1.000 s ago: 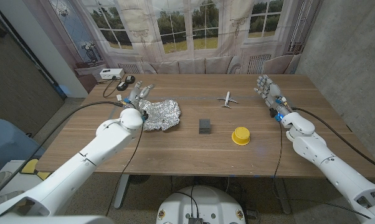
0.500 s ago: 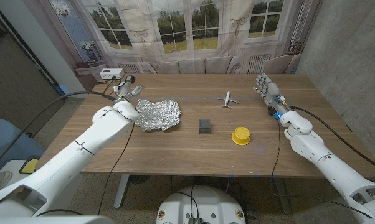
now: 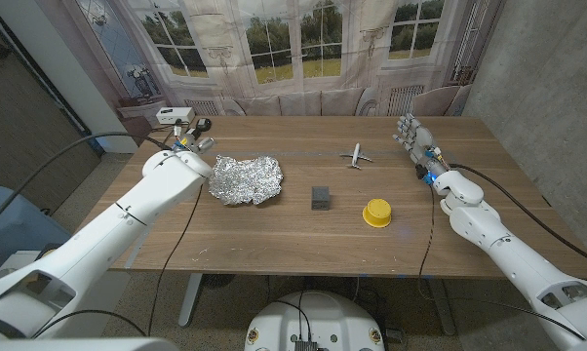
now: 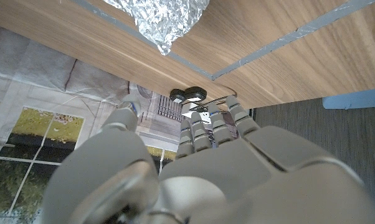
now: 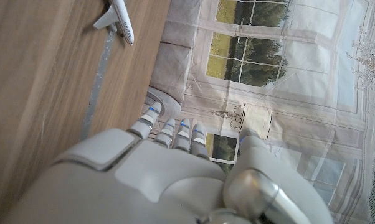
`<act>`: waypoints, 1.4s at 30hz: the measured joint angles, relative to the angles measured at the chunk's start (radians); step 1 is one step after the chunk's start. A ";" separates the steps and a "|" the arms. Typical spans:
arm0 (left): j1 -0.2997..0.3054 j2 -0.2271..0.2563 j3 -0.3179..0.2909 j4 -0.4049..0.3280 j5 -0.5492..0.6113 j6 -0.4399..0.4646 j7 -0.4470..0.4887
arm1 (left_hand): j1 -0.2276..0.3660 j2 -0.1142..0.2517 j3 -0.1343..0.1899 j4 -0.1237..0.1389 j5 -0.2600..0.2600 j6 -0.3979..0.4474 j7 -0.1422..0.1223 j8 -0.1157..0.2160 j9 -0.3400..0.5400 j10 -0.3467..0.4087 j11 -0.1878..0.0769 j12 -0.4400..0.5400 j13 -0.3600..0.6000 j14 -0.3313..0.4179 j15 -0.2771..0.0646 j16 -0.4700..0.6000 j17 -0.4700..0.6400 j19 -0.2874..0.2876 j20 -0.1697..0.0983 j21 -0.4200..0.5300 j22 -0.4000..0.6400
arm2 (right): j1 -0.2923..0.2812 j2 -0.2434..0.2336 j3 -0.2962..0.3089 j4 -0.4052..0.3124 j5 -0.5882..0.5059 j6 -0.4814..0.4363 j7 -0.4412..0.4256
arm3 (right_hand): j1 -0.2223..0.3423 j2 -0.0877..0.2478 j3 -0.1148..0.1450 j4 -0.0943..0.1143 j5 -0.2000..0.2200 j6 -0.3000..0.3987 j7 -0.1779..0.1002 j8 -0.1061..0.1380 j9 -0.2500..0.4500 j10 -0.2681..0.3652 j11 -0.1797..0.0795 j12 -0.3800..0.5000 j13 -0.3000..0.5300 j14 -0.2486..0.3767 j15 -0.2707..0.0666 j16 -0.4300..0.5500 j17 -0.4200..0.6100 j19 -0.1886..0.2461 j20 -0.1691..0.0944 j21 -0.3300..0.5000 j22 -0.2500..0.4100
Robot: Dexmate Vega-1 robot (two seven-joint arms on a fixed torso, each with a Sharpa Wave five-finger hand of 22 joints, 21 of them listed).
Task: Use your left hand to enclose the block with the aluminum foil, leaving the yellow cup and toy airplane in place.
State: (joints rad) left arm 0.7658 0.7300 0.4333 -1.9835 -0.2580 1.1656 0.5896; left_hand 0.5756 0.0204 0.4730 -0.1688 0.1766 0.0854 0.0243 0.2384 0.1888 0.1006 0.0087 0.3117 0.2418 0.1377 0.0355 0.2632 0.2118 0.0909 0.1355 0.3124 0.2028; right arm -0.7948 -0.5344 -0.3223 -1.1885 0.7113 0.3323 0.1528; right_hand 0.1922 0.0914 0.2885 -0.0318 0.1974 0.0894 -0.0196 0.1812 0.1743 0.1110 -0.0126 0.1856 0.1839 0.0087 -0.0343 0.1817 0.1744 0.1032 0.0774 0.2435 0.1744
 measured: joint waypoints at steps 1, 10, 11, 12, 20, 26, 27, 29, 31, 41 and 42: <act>-0.019 0.008 0.013 0.011 -0.002 0.008 -0.009 | 0.006 -0.006 -0.002 -0.001 0.000 -0.009 -0.009 -0.007 0.000 -0.010 -0.005 -0.005 0.002 -0.014 -0.001 -0.006 0.000 0.000 0.000 0.000 0.000 | 0.002 0.001 -0.001 0.002 -0.002 0.000 0.000 | 0.000 0.000 0.000 0.000 0.000 0.000 0.000 0.000 0.000 0.000 0.000 0.000 0.000 0.000 0.000 0.000 0.000 0.000 0.000 0.000 0.000; -0.099 0.044 0.075 0.072 -0.010 0.029 -0.095 | -0.008 -0.086 -0.063 0.014 0.012 -0.030 -0.019 -0.021 0.000 -0.038 -0.047 -0.023 0.003 -0.020 -0.019 -0.027 -0.012 0.052 -0.038 0.010 -0.007 | 0.005 0.006 -0.003 0.005 -0.006 0.000 -0.007 | 0.000 0.000 0.000 0.000 0.000 0.000 0.000 0.000 0.000 0.006 0.006 0.000 0.000 0.000 0.000 0.000 0.000 0.000 0.000 -0.008 0.000; -0.115 0.048 0.088 0.088 -0.010 0.030 -0.101 | -0.008 -0.096 -0.070 0.014 0.017 -0.021 -0.020 -0.021 0.000 -0.033 -0.052 -0.023 0.003 -0.013 -0.025 -0.027 -0.012 0.056 -0.041 0.010 -0.008 | 0.004 0.006 -0.003 0.002 -0.006 0.001 -0.010 | 0.000 0.000 0.000 0.000 0.000 0.000 0.000 0.000 0.000 0.006 0.006 0.000 0.000 0.000 0.000 0.000 0.000 0.000 0.000 -0.008 0.000; -0.121 0.050 0.095 0.094 -0.010 0.031 -0.109 | -0.010 -0.097 -0.075 0.016 0.020 -0.013 -0.021 -0.021 0.000 -0.027 -0.057 -0.023 0.003 -0.002 -0.028 -0.027 -0.015 0.058 -0.042 0.010 -0.008 | 0.004 0.006 -0.003 0.001 -0.007 0.001 -0.012 | 0.000 0.000 0.000 0.000 0.000 0.000 0.000 0.000 0.000 0.006 0.006 0.000 0.000 0.000 0.000 0.000 0.000 0.000 0.000 -0.008 0.000; -0.163 0.052 0.133 0.134 0.016 0.056 -0.144 | 0.016 -0.081 -0.076 0.016 0.032 0.031 -0.041 -0.016 0.000 0.028 -0.080 -0.011 0.001 0.052 -0.041 -0.015 -0.016 0.035 -0.010 0.001 -0.008 | -0.010 0.003 -0.001 -0.018 -0.008 0.001 -0.022 | 0.000 0.000 -0.004 -0.004 0.000 0.000 0.000 0.000 0.000 0.006 0.006 0.000 0.000 0.000 0.000 0.000 0.000 0.003 -0.003 -0.008 0.000; -0.249 0.043 0.222 0.214 0.046 0.084 -0.171 | 0.046 -0.059 -0.076 0.016 0.032 0.058 -0.042 -0.011 0.000 0.067 -0.058 -0.006 -0.001 0.073 -0.035 -0.010 -0.014 0.034 0.010 -0.007 -0.008 | -0.019 -0.001 0.002 -0.032 -0.010 0.000 -0.041 | 0.000 0.000 -0.004 -0.004 0.000 0.000 0.000 0.000 0.000 0.005 0.005 0.000 0.000 0.000 0.000 0.000 0.000 0.006 -0.006 -0.008 0.000; -0.258 0.041 0.229 0.223 0.049 0.087 -0.176 | 0.051 -0.059 -0.076 0.016 0.032 0.067 -0.040 -0.011 0.000 0.073 -0.053 -0.001 -0.004 0.076 -0.032 -0.008 -0.014 0.037 0.013 -0.007 -0.007 | -0.021 -0.002 0.003 -0.033 -0.011 0.000 -0.042 | 0.000 0.000 -0.004 -0.004 0.000 0.000 0.000 0.000 0.000 0.005 0.005 0.000 0.000 0.000 0.000 0.000 0.000 0.006 -0.006 -0.008 0.000; -0.276 0.036 0.248 0.243 0.057 0.093 -0.186 | 0.058 -0.055 -0.076 0.016 0.032 0.077 -0.040 -0.007 0.000 0.089 -0.055 0.000 -0.005 0.084 -0.038 -0.008 -0.014 0.037 0.013 -0.007 -0.005 | -0.023 -0.003 0.004 -0.036 -0.011 -0.001 -0.045 | 0.000 0.000 -0.004 -0.004 0.000 0.000 0.000 0.000 0.000 0.005 0.005 0.000 0.000 0.000 0.000 0.000 0.000 0.006 -0.006 -0.008 0.000; -0.276 0.036 0.248 0.243 0.064 0.096 -0.196 | 0.061 -0.052 -0.076 0.016 0.030 0.082 -0.037 -0.007 0.000 0.101 -0.064 0.000 -0.008 0.088 -0.042 -0.008 -0.014 0.037 0.013 -0.007 -0.005 | -0.024 -0.003 0.004 -0.038 -0.011 -0.001 -0.045 | 0.000 0.000 -0.004 -0.004 0.000 0.000 0.000 0.000 0.000 0.005 0.005 0.000 0.000 0.000 0.000 0.000 0.000 0.006 -0.006 -0.008 0.000; -0.390 0.009 0.368 0.365 0.110 0.086 -0.267 | 0.084 -0.061 -0.103 0.023 0.019 0.184 -0.068 0.012 0.000 0.197 -0.107 0.016 -0.019 0.141 -0.078 0.000 -0.009 0.078 -0.017 0.000 -0.005 | -0.036 -0.006 0.009 -0.049 -0.013 -0.001 -0.060 | 0.000 0.000 0.000 -0.009 0.000 0.000 0.000 0.000 0.000 0.005 0.005 0.000 0.000 0.000 0.000 0.000 0.000 0.006 -0.006 -0.015 0.000; -0.390 0.009 0.368 0.365 0.114 0.083 -0.273 | 0.084 -0.061 -0.106 0.026 0.019 0.195 -0.070 0.015 0.000 0.207 -0.109 0.018 -0.019 0.145 -0.077 0.000 -0.009 0.079 -0.018 0.000 -0.005 | -0.037 -0.006 0.010 -0.049 -0.013 -0.001 -0.060 | 0.000 0.000 0.000 -0.009 0.000 0.000 0.000 0.000 0.000 0.005 0.005 0.000 0.000 0.000 0.000 0.000 0.000 0.006 -0.006 -0.015 0.000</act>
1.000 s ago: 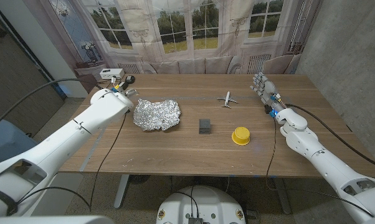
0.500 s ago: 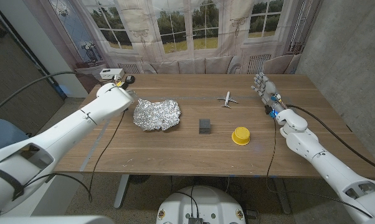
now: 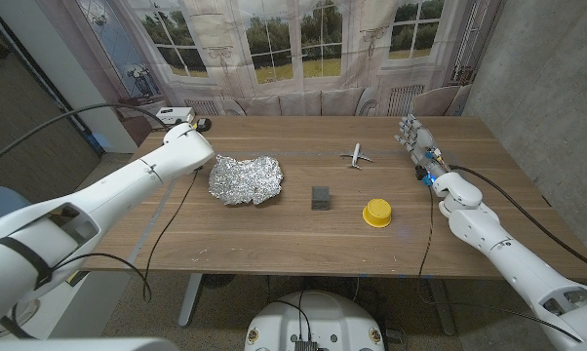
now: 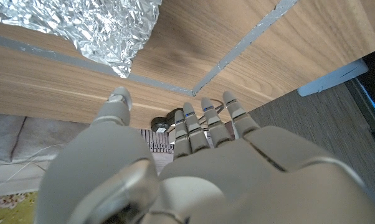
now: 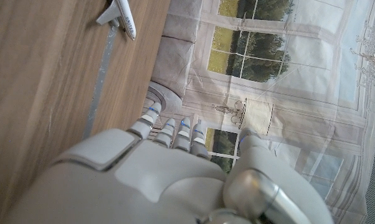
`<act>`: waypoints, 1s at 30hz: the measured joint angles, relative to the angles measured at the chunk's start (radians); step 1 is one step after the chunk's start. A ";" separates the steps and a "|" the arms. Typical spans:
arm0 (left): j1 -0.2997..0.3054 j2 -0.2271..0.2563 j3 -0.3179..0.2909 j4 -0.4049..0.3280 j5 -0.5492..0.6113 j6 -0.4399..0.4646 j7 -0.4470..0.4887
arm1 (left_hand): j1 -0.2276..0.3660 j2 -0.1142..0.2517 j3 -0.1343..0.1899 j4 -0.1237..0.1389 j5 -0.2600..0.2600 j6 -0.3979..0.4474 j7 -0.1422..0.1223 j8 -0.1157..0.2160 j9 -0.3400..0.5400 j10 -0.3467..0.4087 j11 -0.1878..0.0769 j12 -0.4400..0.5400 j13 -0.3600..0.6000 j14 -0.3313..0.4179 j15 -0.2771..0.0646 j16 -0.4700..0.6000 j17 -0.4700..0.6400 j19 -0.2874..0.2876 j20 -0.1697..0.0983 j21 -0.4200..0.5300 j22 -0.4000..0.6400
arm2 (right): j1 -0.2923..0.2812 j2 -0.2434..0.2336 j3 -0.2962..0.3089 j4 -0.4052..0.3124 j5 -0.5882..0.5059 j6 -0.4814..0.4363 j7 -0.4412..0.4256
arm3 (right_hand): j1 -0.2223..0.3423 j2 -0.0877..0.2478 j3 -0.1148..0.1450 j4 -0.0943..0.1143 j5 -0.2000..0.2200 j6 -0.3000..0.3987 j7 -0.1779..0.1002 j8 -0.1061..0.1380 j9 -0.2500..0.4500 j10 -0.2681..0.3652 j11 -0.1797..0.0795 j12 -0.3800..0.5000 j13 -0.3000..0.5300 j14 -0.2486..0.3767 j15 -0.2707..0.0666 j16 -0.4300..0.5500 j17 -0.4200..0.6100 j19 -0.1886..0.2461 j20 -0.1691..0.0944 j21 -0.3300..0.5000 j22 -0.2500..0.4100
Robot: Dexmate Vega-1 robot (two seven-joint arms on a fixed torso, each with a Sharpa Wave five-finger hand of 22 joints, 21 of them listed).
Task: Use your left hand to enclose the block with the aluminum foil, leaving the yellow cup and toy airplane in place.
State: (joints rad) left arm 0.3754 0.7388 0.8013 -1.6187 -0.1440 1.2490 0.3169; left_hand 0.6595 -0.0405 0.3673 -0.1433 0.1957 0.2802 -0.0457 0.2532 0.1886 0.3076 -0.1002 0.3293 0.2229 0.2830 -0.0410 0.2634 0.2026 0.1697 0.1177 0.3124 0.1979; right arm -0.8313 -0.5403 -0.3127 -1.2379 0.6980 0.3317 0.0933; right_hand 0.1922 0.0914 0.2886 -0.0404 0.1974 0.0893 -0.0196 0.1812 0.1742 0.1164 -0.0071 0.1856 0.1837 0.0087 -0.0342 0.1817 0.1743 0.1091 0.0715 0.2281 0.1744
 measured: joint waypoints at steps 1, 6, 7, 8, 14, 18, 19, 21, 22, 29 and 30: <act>0.000 0.000 0.000 0.000 0.005 -0.003 -0.007 | 0.000 0.000 -0.001 0.001 0.000 0.013 -0.001 0.003 0.000 0.009 -0.003 0.003 0.000 0.005 0.000 0.005 0.000 0.000 0.000 0.000 0.000 | -0.001 0.000 0.001 -0.001 0.000 0.000 0.000 | 0.000 0.000 0.000 0.000 0.000 0.000 0.000 0.000 0.000 0.000 0.000 0.000 0.000 0.000 0.000 0.000 0.000 0.000 0.000 0.000 0.000; -0.037 -0.017 0.042 0.045 0.030 -0.014 -0.039 | 0.000 0.000 -0.005 -0.003 0.004 0.051 -0.009 0.009 0.000 0.044 -0.009 0.011 0.001 0.025 0.000 0.013 0.004 0.008 0.000 0.000 0.000 | -0.005 0.000 0.003 -0.003 0.000 0.002 -0.004 | 0.000 0.000 0.000 0.000 0.000 0.000 0.000 0.000 0.000 0.000 0.000 0.000 0.000 0.000 0.000 0.000 0.000 0.000 0.000 0.000 0.000; -0.037 -0.017 0.042 0.045 0.035 -0.015 -0.045 | 0.000 0.000 -0.005 -0.003 0.004 0.059 -0.010 0.013 0.000 0.052 -0.012 0.015 0.002 0.034 -0.001 0.017 0.005 0.011 -0.001 0.000 0.000 | -0.005 -0.001 0.003 -0.003 0.000 0.002 -0.004 | 0.000 0.000 0.000 0.000 0.000 0.000 0.000 0.000 0.000 0.000 0.000 0.000 0.000 0.000 0.000 0.000 0.000 0.000 0.000 0.000 0.000; -0.073 -0.035 0.083 0.089 0.040 -0.017 -0.051 | 0.008 -0.001 -0.005 -0.003 0.004 0.066 -0.009 0.013 0.000 0.060 -0.014 0.015 0.003 0.039 0.000 0.019 0.005 0.013 -0.002 0.000 0.000 | -0.006 -0.001 0.003 -0.004 0.000 0.006 -0.007 | 0.000 0.000 0.000 0.000 0.000 0.000 0.000 0.000 0.000 0.000 0.000 0.000 0.000 0.000 0.000 0.000 0.000 0.000 0.000 0.000 0.000; -0.073 -0.035 0.083 0.089 0.071 -0.023 -0.098 | 0.035 0.008 -0.009 -0.007 0.004 0.112 -0.002 0.021 0.000 0.107 -0.017 0.026 0.000 0.070 -0.002 0.032 0.008 0.024 -0.005 0.006 0.005 | -0.011 -0.003 0.007 -0.011 0.000 0.006 -0.007 | -0.004 -0.004 0.000 0.000 0.000 0.000 0.000 0.000 0.000 0.000 0.000 0.000 0.000 0.000 0.000 0.000 0.000 0.000 0.000 0.000 0.000; -0.135 -0.064 0.157 0.161 0.094 -0.023 -0.132 | 0.040 0.013 -0.012 -0.010 0.004 0.153 0.006 0.031 0.000 0.147 -0.017 0.032 0.000 0.095 -0.001 0.046 0.009 0.034 -0.013 0.010 0.005 | -0.015 -0.005 0.008 -0.016 -0.002 0.011 -0.014 | -0.004 -0.004 0.000 0.000 0.000 0.000 0.000 0.000 0.000 0.000 0.000 0.000 0.000 0.000 0.000 0.000 0.000 0.000 0.000 0.000 0.000; -0.135 -0.064 0.157 0.161 0.099 -0.022 -0.143 | 0.051 0.013 -0.015 -0.007 0.004 0.165 0.008 0.032 0.000 0.156 -0.016 0.034 -0.003 0.104 -0.003 0.048 0.013 0.034 -0.013 0.013 0.007 | -0.016 -0.006 0.009 -0.018 -0.002 0.011 -0.014 | -0.004 -0.004 0.000 0.000 0.000 0.000 0.000 0.000 0.000 0.000 0.000 0.000 0.000 0.000 0.000 0.000 0.000 0.000 0.000 0.000 0.000; -0.172 -0.081 0.206 0.201 0.110 -0.020 -0.164 | 0.050 0.013 -0.015 -0.007 0.004 0.185 0.010 0.035 0.000 0.175 -0.014 0.035 -0.005 0.120 -0.002 0.055 0.014 0.038 -0.016 0.013 0.009 | -0.017 -0.007 0.009 -0.021 -0.003 0.013 -0.018 | -0.004 -0.004 0.000 0.000 0.000 0.000 0.000 0.000 0.000 0.000 0.000 0.000 0.000 0.000 0.000 0.000 0.000 0.000 0.000 0.000 0.000; -0.172 -0.081 0.206 0.201 0.115 -0.018 -0.172 | 0.051 0.014 -0.015 -0.007 0.004 0.193 0.012 0.039 0.000 0.180 -0.012 0.041 -0.005 0.124 -0.004 0.057 0.014 0.041 -0.017 0.017 0.009 | -0.018 -0.007 0.010 -0.022 -0.003 0.013 -0.018 | -0.004 -0.004 0.000 0.000 0.000 0.000 0.000 0.000 0.000 0.000 0.000 0.000 0.000 0.000 0.000 0.000 0.000 0.000 0.000 0.000 0.000; -0.262 -0.124 0.340 0.299 0.144 -0.003 -0.228 | 0.084 0.026 -0.023 -0.007 -0.001 0.253 0.014 0.047 0.000 0.241 -0.022 0.052 -0.002 0.166 -0.006 0.077 0.018 0.061 -0.029 0.026 0.009 | -0.020 -0.009 0.011 -0.026 -0.006 0.016 -0.024 | -0.008 0.000 0.000 0.000 0.000 0.000 0.000 0.000 0.000 0.000 0.000 0.000 0.000 0.000 0.000 0.000 0.000 0.005 0.005 0.000 0.000; -0.268 -0.128 0.350 0.306 0.161 0.006 -0.254 | 0.089 0.031 -0.023 -0.007 -0.004 0.265 0.013 0.047 0.000 0.252 -0.024 0.052 -0.003 0.176 -0.006 0.083 0.018 0.063 -0.030 0.028 0.009 | -0.021 -0.009 0.011 -0.028 -0.006 0.016 -0.025 | -0.008 0.000 0.000 0.000 0.000 0.000 0.000 0.000 0.000 0.000 0.000 0.000 0.000 0.000 0.000 0.000 0.000 0.005 0.005 0.000 0.000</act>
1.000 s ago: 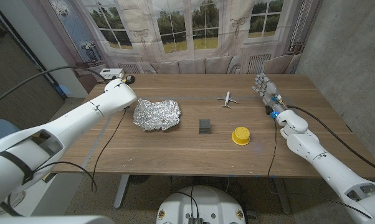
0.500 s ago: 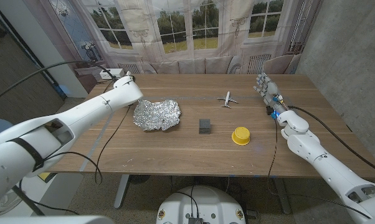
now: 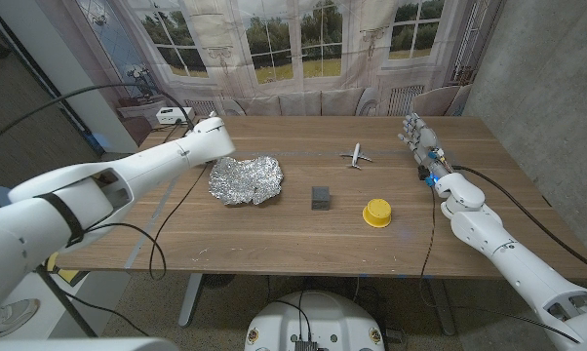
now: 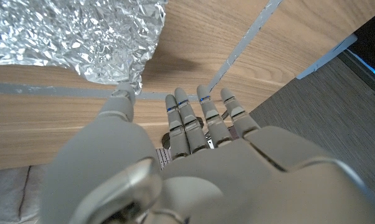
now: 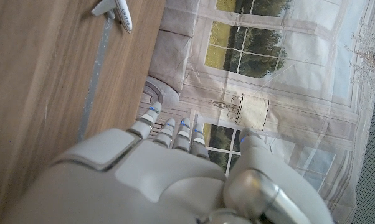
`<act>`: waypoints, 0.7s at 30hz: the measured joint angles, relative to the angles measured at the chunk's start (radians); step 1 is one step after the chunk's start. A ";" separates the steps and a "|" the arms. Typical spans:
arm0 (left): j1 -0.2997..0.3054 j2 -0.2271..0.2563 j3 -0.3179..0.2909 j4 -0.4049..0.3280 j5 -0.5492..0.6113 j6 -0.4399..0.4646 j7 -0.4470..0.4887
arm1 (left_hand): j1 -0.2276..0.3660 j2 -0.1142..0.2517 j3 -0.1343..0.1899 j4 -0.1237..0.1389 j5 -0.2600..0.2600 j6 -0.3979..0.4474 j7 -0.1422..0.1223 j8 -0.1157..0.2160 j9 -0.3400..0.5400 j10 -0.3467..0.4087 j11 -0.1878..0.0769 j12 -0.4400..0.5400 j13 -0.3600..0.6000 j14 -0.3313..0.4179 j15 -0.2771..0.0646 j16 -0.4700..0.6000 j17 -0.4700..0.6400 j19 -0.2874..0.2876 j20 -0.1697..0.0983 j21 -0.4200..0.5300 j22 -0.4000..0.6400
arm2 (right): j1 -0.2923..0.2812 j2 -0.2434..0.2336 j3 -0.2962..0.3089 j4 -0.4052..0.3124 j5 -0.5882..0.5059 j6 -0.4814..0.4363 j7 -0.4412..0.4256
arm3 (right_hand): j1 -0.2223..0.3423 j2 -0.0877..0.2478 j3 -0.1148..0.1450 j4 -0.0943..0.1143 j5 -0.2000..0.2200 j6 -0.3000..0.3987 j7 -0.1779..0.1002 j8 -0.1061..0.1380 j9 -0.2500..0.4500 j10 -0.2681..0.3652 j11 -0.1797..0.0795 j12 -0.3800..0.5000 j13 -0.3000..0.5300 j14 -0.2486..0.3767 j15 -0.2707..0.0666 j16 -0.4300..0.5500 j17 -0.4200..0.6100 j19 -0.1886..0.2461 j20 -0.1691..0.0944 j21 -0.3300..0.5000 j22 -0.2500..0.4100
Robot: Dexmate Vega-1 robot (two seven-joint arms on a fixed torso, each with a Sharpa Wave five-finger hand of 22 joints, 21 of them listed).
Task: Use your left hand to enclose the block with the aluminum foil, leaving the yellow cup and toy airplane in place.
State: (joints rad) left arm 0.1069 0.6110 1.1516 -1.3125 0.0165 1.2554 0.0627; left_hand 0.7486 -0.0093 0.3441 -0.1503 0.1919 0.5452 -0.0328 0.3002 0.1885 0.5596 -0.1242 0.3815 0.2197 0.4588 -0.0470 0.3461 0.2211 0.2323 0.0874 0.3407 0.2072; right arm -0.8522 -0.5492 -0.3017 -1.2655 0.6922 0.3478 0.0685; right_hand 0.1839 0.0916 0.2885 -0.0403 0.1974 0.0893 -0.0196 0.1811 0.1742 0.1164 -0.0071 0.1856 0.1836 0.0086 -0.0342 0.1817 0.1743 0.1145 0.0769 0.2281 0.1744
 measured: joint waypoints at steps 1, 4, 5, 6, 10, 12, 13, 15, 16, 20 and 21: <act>-0.008 -0.005 0.014 0.010 0.000 0.000 0.000 | 0.009 0.005 0.000 0.000 0.000 0.014 0.000 0.006 0.000 0.011 -0.002 0.002 -0.001 0.013 0.000 0.007 0.000 0.008 -0.001 0.000 0.003 | 0.000 0.000 0.000 0.000 -0.001 0.000 -0.001 | 0.000 0.000 0.000 0.000 0.000 0.000 0.000 0.000 0.000 0.000 0.000 0.000 0.000 0.000 0.000 0.000 0.000 0.000 0.000 0.000 0.000; -0.024 -0.014 0.043 0.031 0.000 0.000 0.000 | 0.050 0.017 0.009 -0.009 -0.004 0.071 -0.001 0.016 0.000 0.069 -0.009 0.018 -0.006 0.060 -0.001 0.032 0.006 0.028 -0.014 0.016 0.005 | 0.000 0.000 0.000 0.000 -0.003 0.002 -0.002 | 0.000 0.000 0.000 0.000 0.000 0.000 0.000 0.000 0.000 0.000 0.000 0.000 0.000 0.000 0.000 0.000 0.000 0.000 0.000 0.000 0.000; -0.031 -0.018 0.054 0.039 0.000 0.000 0.000 | 0.064 0.025 0.010 -0.010 -0.008 0.093 -0.002 0.022 -0.001 0.093 -0.010 0.022 -0.006 0.078 -0.002 0.042 0.008 0.036 -0.019 0.021 0.005 | 0.000 0.000 0.000 0.000 -0.003 0.002 -0.002 | 0.000 0.000 0.000 0.000 0.000 0.000 0.000 0.000 0.000 0.000 0.000 0.000 0.000 0.000 0.000 0.000 0.000 0.000 0.000 0.000 0.000; -0.035 -0.021 0.061 0.045 0.029 0.015 -0.038 | 0.081 0.035 0.014 -0.014 -0.008 0.115 -0.004 0.026 -0.002 0.112 -0.011 0.023 -0.006 0.095 -0.003 0.052 0.012 0.044 -0.022 0.027 0.007 | 0.000 0.000 0.000 -0.002 -0.004 0.002 -0.002 | 0.000 0.000 0.000 0.000 0.000 0.000 0.000 0.000 0.000 0.000 0.000 0.000 0.000 0.000 0.000 0.000 0.000 0.000 0.000 0.000 0.000; -0.049 -0.036 0.091 0.071 0.047 0.019 -0.051 | 0.149 0.052 0.026 -0.026 -0.008 0.180 -0.009 0.036 -0.003 0.178 -0.019 0.037 -0.011 0.152 -0.009 0.084 0.020 0.067 -0.034 0.043 0.010 | 0.000 0.000 0.000 -0.003 -0.006 0.003 -0.005 | 0.000 0.000 0.000 0.000 0.000 0.000 0.000 0.000 0.000 0.000 0.000 0.000 0.000 0.000 0.000 0.000 0.000 0.000 0.000 0.000 0.000; -0.052 -0.042 0.100 0.083 0.047 0.022 -0.054 | 0.185 0.057 0.029 -0.029 -0.008 0.224 -0.010 0.044 -0.003 0.220 -0.022 0.047 -0.011 0.186 -0.012 0.103 0.025 0.083 -0.043 0.055 0.014 | 0.000 0.000 0.000 -0.004 -0.007 0.003 -0.006 | 0.000 0.000 0.000 0.000 0.000 0.000 0.000 0.000 0.000 0.000 0.000 0.000 0.000 0.000 0.000 0.000 0.000 0.000 0.000 0.000 0.000; -0.053 -0.046 0.105 0.089 0.047 0.022 -0.054 | 0.198 0.061 0.030 -0.030 -0.007 0.241 -0.011 0.048 -0.002 0.239 -0.025 0.052 -0.010 0.200 -0.014 0.110 0.028 0.089 -0.044 0.061 0.014 | 0.000 0.000 0.000 -0.004 -0.008 0.003 -0.007 | 0.000 0.000 0.000 0.000 0.000 0.000 0.000 0.000 0.000 0.000 0.000 0.000 0.000 0.000 0.000 0.000 0.000 0.000 0.000 -0.002 0.000; -0.054 -0.051 0.109 0.098 0.047 0.022 -0.054 | 0.238 0.075 0.044 -0.034 -0.008 0.283 -0.015 0.058 0.000 0.282 -0.031 0.065 -0.005 0.235 -0.017 0.128 0.033 0.107 -0.048 0.074 0.016 | 0.000 0.000 0.000 -0.004 -0.009 0.003 -0.009 | 0.000 0.000 0.000 0.000 0.000 0.000 0.000 0.000 0.000 0.000 0.000 0.000 0.000 0.000 0.000 0.000 0.000 0.000 0.000 -0.008 0.000; -0.054 -0.056 0.111 0.106 0.047 0.022 -0.054 | 0.259 0.081 0.046 -0.035 -0.006 0.305 -0.018 0.063 0.000 0.303 -0.036 0.072 -0.001 0.253 -0.019 0.139 0.038 0.116 -0.052 0.081 0.018 | 0.000 0.000 0.000 -0.004 -0.011 0.003 -0.010 | -0.003 -0.003 0.000 0.000 0.000 0.000 0.000 0.000 0.000 0.000 0.000 0.000 0.000 0.000 0.000 0.000 0.000 0.000 0.000 -0.008 0.000; -0.045 -0.070 0.108 0.122 0.082 0.028 -0.027 | 0.338 0.099 0.054 -0.034 -0.004 0.395 -0.031 0.085 0.003 0.386 -0.045 0.106 0.022 0.332 -0.037 0.189 0.065 0.147 -0.068 0.113 0.023 | -0.001 -0.005 0.000 -0.017 -0.013 0.003 -0.015 | -0.003 -0.003 0.000 0.000 0.000 0.000 0.000 0.000 0.000 0.000 0.000 0.000 0.000 0.006 0.006 0.000 0.000 0.000 0.000 -0.008 0.000; -0.038 -0.076 0.104 0.128 0.082 0.028 -0.025 | 0.357 0.098 0.054 -0.035 -0.004 0.411 -0.030 0.090 0.003 0.400 -0.045 0.111 0.027 0.349 -0.042 0.203 0.074 0.154 -0.069 0.122 0.027 | -0.002 -0.005 0.000 -0.017 -0.013 0.003 -0.017 | -0.005 -0.004 0.000 0.000 0.000 0.000 0.000 0.000 0.000 0.000 0.000 0.000 0.000 0.006 0.006 0.000 0.000 0.000 0.000 -0.008 0.000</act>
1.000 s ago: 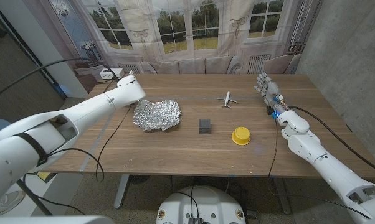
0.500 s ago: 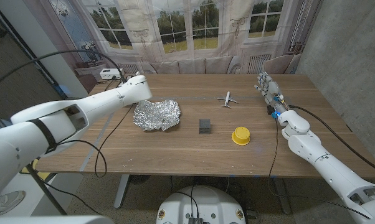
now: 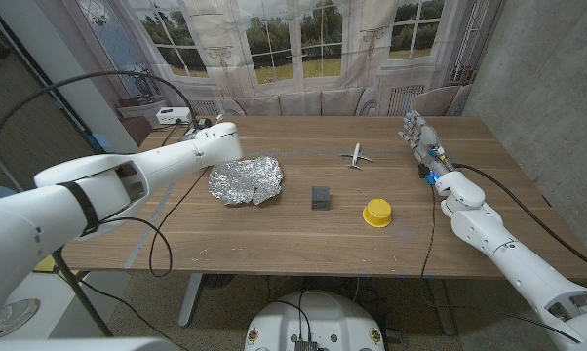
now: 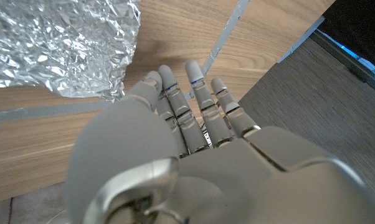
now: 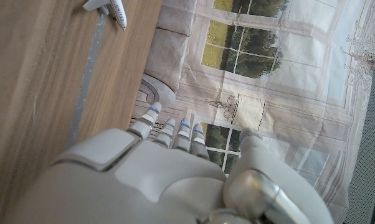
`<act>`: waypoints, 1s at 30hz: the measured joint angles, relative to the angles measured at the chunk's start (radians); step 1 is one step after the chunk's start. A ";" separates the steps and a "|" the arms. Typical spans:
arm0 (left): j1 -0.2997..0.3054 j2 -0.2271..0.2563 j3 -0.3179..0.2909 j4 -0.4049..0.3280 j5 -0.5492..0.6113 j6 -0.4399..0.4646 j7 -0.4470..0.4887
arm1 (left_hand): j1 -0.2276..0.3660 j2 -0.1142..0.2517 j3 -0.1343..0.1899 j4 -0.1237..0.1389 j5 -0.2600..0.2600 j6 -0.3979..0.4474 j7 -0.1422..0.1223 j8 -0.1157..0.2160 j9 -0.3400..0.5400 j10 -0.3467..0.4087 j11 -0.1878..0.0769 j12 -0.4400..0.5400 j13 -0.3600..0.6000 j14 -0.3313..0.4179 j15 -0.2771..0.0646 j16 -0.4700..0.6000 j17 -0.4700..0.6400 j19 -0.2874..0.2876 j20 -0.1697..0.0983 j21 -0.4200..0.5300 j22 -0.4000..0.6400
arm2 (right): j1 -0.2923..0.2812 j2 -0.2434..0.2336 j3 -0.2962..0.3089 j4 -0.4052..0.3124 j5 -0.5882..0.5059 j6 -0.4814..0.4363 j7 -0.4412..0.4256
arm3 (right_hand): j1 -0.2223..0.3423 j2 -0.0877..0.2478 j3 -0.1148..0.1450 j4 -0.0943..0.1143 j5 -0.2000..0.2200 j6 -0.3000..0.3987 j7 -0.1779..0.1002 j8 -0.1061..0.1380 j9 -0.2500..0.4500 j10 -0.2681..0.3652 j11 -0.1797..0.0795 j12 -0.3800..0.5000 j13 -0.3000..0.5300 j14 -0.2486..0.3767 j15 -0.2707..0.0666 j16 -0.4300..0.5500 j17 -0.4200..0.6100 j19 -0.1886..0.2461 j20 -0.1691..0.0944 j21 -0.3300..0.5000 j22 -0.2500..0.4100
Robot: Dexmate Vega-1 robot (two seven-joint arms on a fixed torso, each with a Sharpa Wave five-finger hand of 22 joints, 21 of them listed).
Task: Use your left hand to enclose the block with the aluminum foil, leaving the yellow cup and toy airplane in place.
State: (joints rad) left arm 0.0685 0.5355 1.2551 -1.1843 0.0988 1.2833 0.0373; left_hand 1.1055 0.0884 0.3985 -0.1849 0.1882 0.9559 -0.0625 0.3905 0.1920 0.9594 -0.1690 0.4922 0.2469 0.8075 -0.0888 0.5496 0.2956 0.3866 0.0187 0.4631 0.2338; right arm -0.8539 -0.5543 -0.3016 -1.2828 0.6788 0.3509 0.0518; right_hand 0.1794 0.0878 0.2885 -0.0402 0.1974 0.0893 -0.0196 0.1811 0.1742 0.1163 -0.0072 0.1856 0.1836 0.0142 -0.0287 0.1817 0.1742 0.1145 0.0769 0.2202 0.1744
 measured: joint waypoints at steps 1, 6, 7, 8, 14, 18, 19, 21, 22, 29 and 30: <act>0.005 -0.004 -0.005 0.005 0.000 0.000 0.000 | 0.015 -0.001 0.000 0.000 0.000 0.011 0.003 0.005 0.000 0.007 0.003 0.006 0.004 0.015 -0.004 0.011 0.009 0.005 -0.005 0.007 0.001 | 0.000 0.000 0.000 0.000 -0.001 0.000 -0.001 | -0.002 0.002 0.000 0.000 0.000 0.000 0.000 0.000 0.000 0.000 0.000 0.000 0.000 0.000 0.000 0.000 0.000 0.000 0.000 0.000 0.000; 0.027 -0.020 -0.026 0.022 0.023 0.001 0.066 | 0.069 -0.001 -0.011 0.004 0.000 0.035 0.019 0.020 0.001 0.028 0.025 0.033 0.016 0.060 -0.026 0.046 0.049 0.015 -0.015 0.039 0.010 | -0.006 -0.005 0.001 -0.012 -0.003 0.000 -0.008 | -0.002 0.002 0.000 0.000 0.000 0.000 0.000 0.000 0.000 0.000 0.000 0.000 0.000 0.000 0.000 0.000 0.000 0.005 -0.005 0.000 0.000; 0.029 -0.021 -0.029 0.023 0.023 0.001 0.066 | 0.073 -0.004 -0.012 0.003 0.000 0.033 0.021 0.024 0.001 0.031 0.028 0.033 0.016 0.061 -0.027 0.050 0.055 0.017 -0.014 0.044 0.010 | -0.006 -0.005 0.001 -0.012 -0.003 0.000 -0.009 | -0.002 0.002 0.000 0.000 0.000 0.000 0.000 0.000 0.000 0.000 0.000 0.000 0.000 0.000 0.000 0.000 0.000 0.005 -0.005 0.000 0.000; 0.031 -0.022 -0.032 0.024 0.027 0.001 0.077 | 0.081 -0.006 -0.012 0.003 0.000 0.029 0.025 0.026 0.001 0.032 0.028 0.038 0.016 0.065 -0.024 0.051 0.060 0.019 -0.012 0.048 0.010 | -0.008 -0.005 0.002 -0.014 -0.003 0.000 -0.009 | -0.002 0.002 0.000 0.000 0.000 0.000 0.000 0.000 0.000 0.000 0.000 0.000 0.000 0.000 0.000 0.000 0.000 0.005 -0.005 0.000 0.000; 0.058 -0.021 -0.066 0.012 0.032 -0.007 0.114 | 0.103 -0.003 -0.022 0.007 -0.005 0.021 0.062 0.035 0.001 0.043 0.041 0.038 0.016 0.074 -0.029 0.065 0.086 0.021 -0.010 0.066 0.020 | -0.014 -0.007 0.005 -0.021 -0.003 -0.001 -0.014 | -0.002 0.002 0.000 0.000 0.000 0.000 0.000 0.000 0.000 0.000 0.000 0.000 0.000 0.000 0.000 0.000 0.000 0.005 -0.005 0.000 0.000; 0.062 -0.018 -0.073 0.002 0.035 -0.007 0.119 | 0.106 -0.001 -0.033 0.019 -0.002 0.014 0.068 0.044 0.001 0.032 0.030 0.038 0.016 0.053 -0.026 0.057 0.098 0.005 0.006 0.078 0.024 | -0.018 -0.008 0.007 -0.026 -0.004 -0.001 -0.016 | -0.002 0.002 0.000 0.000 0.000 0.000 0.000 0.000 0.000 0.000 0.000 0.000 0.000 0.000 0.000 0.000 0.000 0.005 -0.005 0.000 0.000; 0.062 -0.018 -0.072 0.002 0.036 -0.005 0.118 | 0.102 0.006 -0.047 0.033 -0.002 -0.001 0.071 0.045 0.001 0.017 0.026 0.038 0.016 0.031 -0.021 0.040 0.099 -0.002 0.012 0.084 0.024 | -0.019 -0.008 0.007 -0.026 -0.004 -0.001 -0.016 | -0.002 0.002 0.000 0.000 0.000 0.000 0.000 0.000 0.000 0.000 0.000 0.000 0.000 0.000 0.000 0.000 0.000 0.005 -0.005 0.000 0.000; 0.057 -0.019 -0.066 0.002 0.036 0.002 0.111 | 0.004 0.018 -0.111 0.099 -0.004 -0.100 0.072 0.024 0.083 -0.071 0.022 0.061 0.133 -0.033 -0.006 -0.022 0.082 -0.018 0.028 0.101 0.024 | -0.021 -0.009 0.007 -0.029 -0.004 -0.001 -0.017 | -0.002 0.002 0.000 0.000 0.000 0.000 0.000 0.000 0.000 0.000 0.000 0.000 0.000 0.001 0.000 0.000 0.000 0.006 -0.005 0.000 0.000; 0.054 -0.019 -0.062 0.002 0.036 0.002 0.111 | -0.062 0.010 -0.148 0.131 -0.011 -0.160 0.076 -0.009 0.086 -0.127 0.029 0.039 0.172 -0.064 0.002 -0.054 0.070 -0.026 0.037 0.107 0.023 | -0.021 -0.009 0.007 -0.029 -0.004 -0.001 -0.017 | -0.002 0.002 -0.002 -0.002 0.000 0.000 0.000 0.000 0.000 0.007 0.007 0.000 0.000 0.010 -0.002 0.005 0.000 0.013 -0.005 0.000 0.000; 0.012 -0.032 0.004 0.022 0.035 0.040 0.052 | -0.339 -0.169 -0.274 0.193 0.012 -0.485 0.089 -0.177 0.041 -0.367 0.107 -0.073 0.184 -0.216 0.031 -0.187 0.016 -0.104 0.106 0.106 0.005 | -0.030 -0.012 0.010 -0.038 -0.002 0.000 -0.015 | -0.002 0.002 -0.004 -0.004 0.000 0.004 0.004 0.000 0.000 0.024 0.012 0.007 0.000 0.023 -0.002 0.008 0.000 0.016 -0.005 0.000 0.000; 0.008 -0.034 0.012 0.025 0.034 0.044 0.045 | -0.345 -0.175 -0.277 0.197 0.013 -0.505 0.088 -0.185 0.040 -0.383 0.115 -0.080 0.186 -0.227 0.032 -0.194 0.015 -0.112 0.108 0.106 0.003 | -0.032 -0.013 0.011 -0.039 -0.001 0.000 -0.015 | -0.002 0.002 -0.004 -0.004 0.000 0.004 0.004 0.000 0.000 0.024 0.012 0.007 0.000 0.023 -0.002 0.008 0.000 0.016 -0.005 0.000 0.000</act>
State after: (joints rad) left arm 0.0766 0.5016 1.2669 -1.1591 0.1332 1.3273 0.0819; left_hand 0.7604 -0.0867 0.1211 0.0119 0.2008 0.4511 0.0259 0.2059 0.2321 0.5767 -0.0537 0.4123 0.4332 0.5806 -0.0567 0.3553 0.3108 0.2741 0.1267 0.5691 0.2370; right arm -0.8855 -0.5670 -0.2910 -1.3218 0.6781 0.3510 0.0369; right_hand 0.1773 0.0902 0.2841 -0.0445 0.1974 0.0930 -0.0159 0.1811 0.1742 0.1400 0.0053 0.1927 0.1835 0.0375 -0.0307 0.1895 0.1742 0.1300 0.0720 0.2203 0.1744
